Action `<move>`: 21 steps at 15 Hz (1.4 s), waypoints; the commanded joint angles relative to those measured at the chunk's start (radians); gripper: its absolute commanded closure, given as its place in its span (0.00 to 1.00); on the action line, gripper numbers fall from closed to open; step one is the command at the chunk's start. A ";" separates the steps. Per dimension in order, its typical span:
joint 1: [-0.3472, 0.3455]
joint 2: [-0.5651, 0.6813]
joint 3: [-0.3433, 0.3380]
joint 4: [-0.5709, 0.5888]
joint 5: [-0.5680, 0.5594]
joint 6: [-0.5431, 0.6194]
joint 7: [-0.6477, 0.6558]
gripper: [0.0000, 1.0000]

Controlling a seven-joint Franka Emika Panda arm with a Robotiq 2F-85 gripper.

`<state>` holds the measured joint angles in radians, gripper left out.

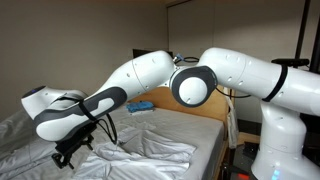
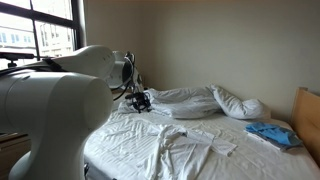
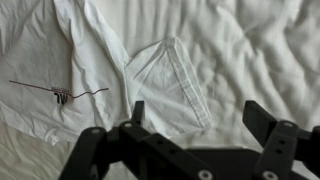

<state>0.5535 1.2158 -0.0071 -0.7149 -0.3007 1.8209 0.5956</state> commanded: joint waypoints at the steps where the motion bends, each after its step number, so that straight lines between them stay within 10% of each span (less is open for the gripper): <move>1: 0.000 0.028 -0.013 0.025 0.001 -0.009 0.001 0.00; 21: 0.009 0.225 -0.099 0.216 -0.004 0.073 -0.002 0.00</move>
<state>0.5554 1.4002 -0.1042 -0.5294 -0.3043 1.9095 0.6069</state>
